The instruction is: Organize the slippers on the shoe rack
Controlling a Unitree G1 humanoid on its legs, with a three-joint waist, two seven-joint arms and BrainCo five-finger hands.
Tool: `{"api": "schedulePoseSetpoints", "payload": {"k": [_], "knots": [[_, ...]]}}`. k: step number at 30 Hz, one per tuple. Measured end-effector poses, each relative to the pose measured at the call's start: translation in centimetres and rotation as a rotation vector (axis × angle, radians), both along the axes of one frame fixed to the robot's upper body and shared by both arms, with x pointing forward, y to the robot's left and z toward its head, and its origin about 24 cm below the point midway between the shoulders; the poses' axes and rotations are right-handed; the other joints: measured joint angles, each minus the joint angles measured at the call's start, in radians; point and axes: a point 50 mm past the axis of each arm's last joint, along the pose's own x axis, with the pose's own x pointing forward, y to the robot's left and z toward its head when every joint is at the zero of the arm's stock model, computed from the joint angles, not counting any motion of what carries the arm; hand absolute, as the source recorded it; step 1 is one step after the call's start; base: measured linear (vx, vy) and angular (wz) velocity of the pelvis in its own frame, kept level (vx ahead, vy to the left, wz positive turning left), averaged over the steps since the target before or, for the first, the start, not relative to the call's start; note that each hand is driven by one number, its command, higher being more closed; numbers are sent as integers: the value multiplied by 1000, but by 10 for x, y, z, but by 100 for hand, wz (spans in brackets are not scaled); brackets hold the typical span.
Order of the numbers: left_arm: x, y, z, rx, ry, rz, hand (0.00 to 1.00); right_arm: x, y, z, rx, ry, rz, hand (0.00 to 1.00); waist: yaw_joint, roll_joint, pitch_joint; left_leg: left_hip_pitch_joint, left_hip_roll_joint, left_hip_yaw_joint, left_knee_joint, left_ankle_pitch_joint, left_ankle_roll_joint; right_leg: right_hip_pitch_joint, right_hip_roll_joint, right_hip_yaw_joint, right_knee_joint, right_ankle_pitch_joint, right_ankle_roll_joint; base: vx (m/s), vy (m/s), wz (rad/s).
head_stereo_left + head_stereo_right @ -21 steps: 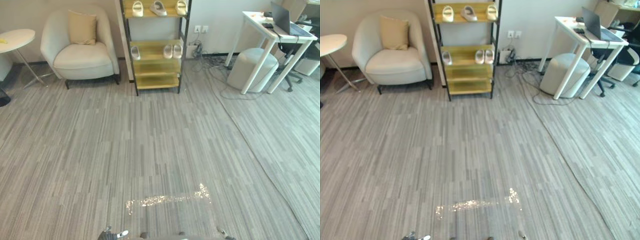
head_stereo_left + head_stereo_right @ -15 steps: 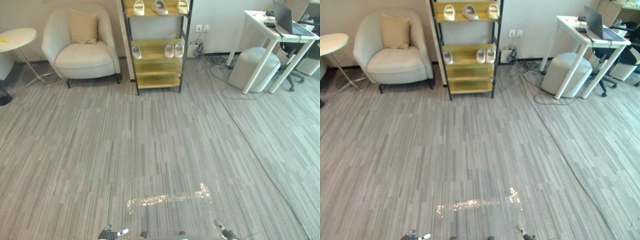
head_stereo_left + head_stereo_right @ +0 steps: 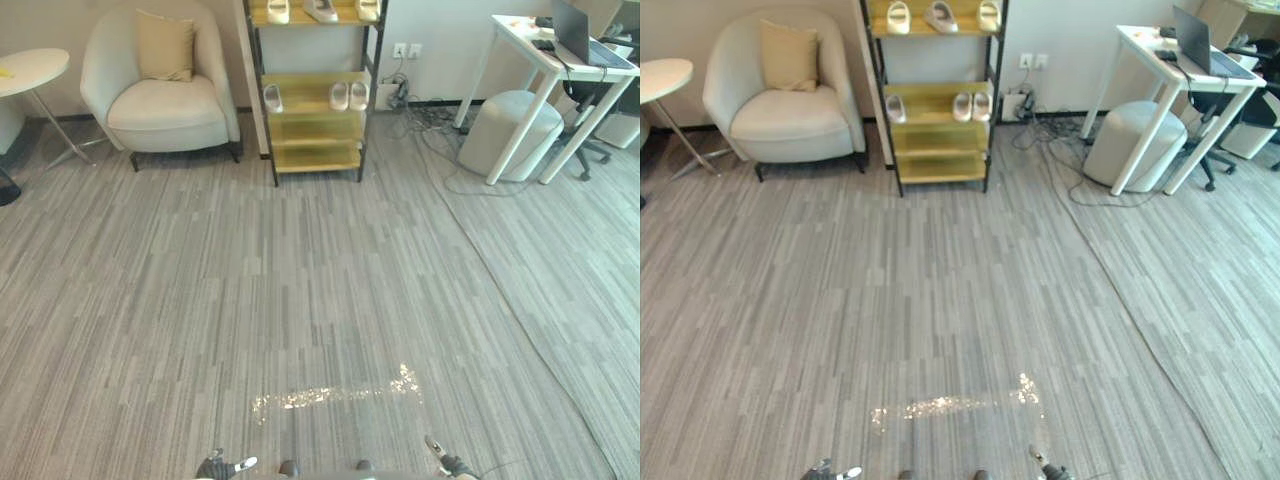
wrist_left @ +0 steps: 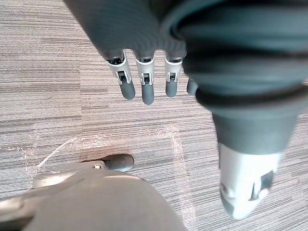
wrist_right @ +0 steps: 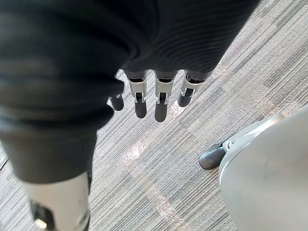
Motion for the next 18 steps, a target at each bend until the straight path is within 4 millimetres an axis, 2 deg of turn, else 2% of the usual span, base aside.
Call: {"api": "schedulePoseSetpoints", "payload": {"k": [13, 15, 16, 18], "knots": [[1, 0, 0, 1, -2, 3, 0, -1, 1, 0, 10, -5, -35, 0, -1, -1, 0, -19, 4, 0, 20, -9, -7, -6, 0, -16, 10, -8, 0, -25, -11, 1], [6, 1, 1, 4, -16, 7, 0, 0, 2, 0, 10, -10, -35, 0, -1, -4, 4, -68, 7, -1, 94, -46, -13, -31, -2, -22, 42, -25, -3, -8, -30, 7], [9, 2, 2, 5, -23, 11, 0, 2, 1, 1, 6, -16, -35, 0, 0, -4, 12, -113, 17, 1, 193, -93, -24, -51, -2, -33, 81, -47, -7, 19, -31, 8], [12, 6, 4, 9, -43, 47, 0, 5, 1, 1, 4, -28, -33, 0, 0, -14, 33, -173, 29, 29, 353, -129, -57, -53, -6, -42, 114, -84, -22, -12, -51, 17]]}}
